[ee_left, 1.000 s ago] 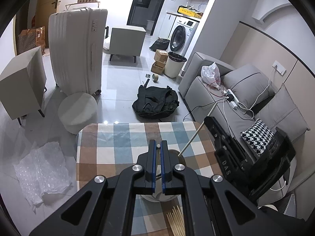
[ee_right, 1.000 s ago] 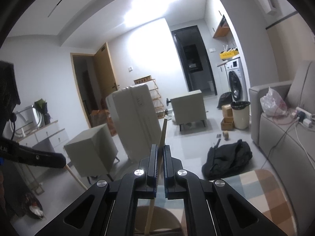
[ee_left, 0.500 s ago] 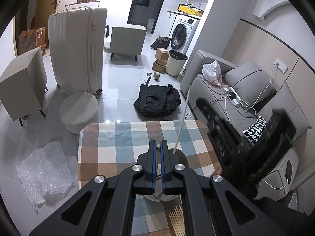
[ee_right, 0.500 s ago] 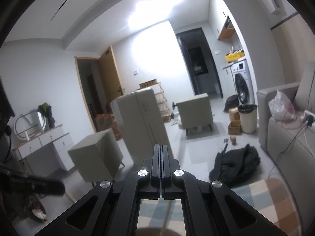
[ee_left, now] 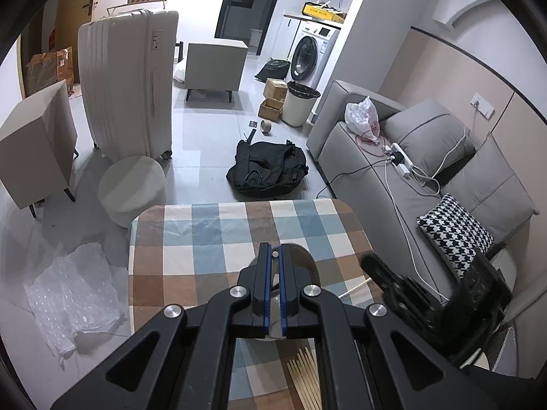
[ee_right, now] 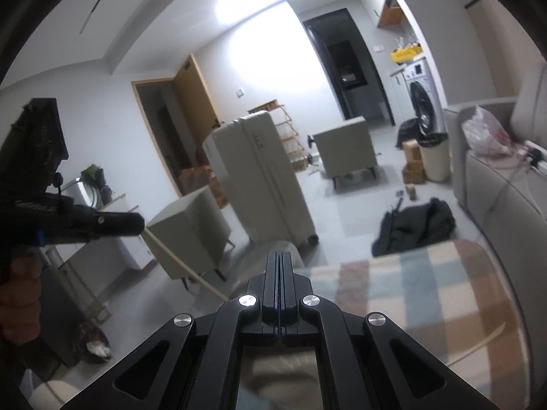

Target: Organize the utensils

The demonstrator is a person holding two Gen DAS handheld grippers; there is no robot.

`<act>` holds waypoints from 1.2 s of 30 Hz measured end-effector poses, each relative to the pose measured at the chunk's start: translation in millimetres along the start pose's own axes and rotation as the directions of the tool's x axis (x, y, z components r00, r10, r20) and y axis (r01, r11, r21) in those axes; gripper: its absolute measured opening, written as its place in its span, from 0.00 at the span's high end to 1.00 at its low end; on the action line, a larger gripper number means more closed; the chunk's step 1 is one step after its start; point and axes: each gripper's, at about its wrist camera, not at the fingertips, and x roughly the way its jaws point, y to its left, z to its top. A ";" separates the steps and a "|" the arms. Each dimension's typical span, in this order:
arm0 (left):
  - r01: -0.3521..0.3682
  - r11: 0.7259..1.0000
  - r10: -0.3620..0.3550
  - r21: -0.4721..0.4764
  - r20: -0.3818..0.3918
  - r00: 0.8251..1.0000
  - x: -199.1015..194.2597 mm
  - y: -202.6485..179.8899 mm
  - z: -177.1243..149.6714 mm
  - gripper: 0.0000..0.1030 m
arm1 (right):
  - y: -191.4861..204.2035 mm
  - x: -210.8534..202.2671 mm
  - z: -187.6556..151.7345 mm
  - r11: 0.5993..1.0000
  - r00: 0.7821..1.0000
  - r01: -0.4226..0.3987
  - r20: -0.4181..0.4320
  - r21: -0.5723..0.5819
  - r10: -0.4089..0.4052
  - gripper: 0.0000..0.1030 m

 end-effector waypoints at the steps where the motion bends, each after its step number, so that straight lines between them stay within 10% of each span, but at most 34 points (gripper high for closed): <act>1: 0.000 1.000 0.000 0.000 -0.006 1.000 1.3 -0.5 -0.5 1.00 | -4.5 -7.5 -2.4 1.000 1.000 0.013 -0.020 0.005 -0.013 0.97; 13: 0.000 0.997 0.010 0.074 -0.133 0.991 29.8 -24.0 -14.9 0.99 | -78.0 -64.4 -26.5 0.975 0.955 0.216 -0.217 0.044 -0.202 0.78; 18: 0.022 0.998 -0.012 0.063 -0.167 0.986 36.2 -29.4 -17.6 0.63 | -92.2 -68.4 -34.3 0.968 0.942 0.235 -0.268 0.090 -0.203 0.63; 25: -0.013 0.995 0.019 0.100 -0.063 0.998 4.3 -46.6 -31.2 0.39 | -96.7 -65.3 -40.7 0.975 0.928 0.213 -0.326 0.065 -0.181 0.53; 29: -0.026 0.998 0.028 0.065 -0.038 0.999 -4.2 -46.5 -55.6 0.39 | -98.1 -51.7 -47.4 0.984 0.890 0.178 -0.422 -0.021 -0.170 0.47; 36: -0.036 0.999 0.035 -0.024 -0.068 0.997 3.6 -40.8 -115.4 0.38 | -90.4 6.5 -82.6 0.958 0.764 0.023 -0.613 -0.287 -0.201 0.45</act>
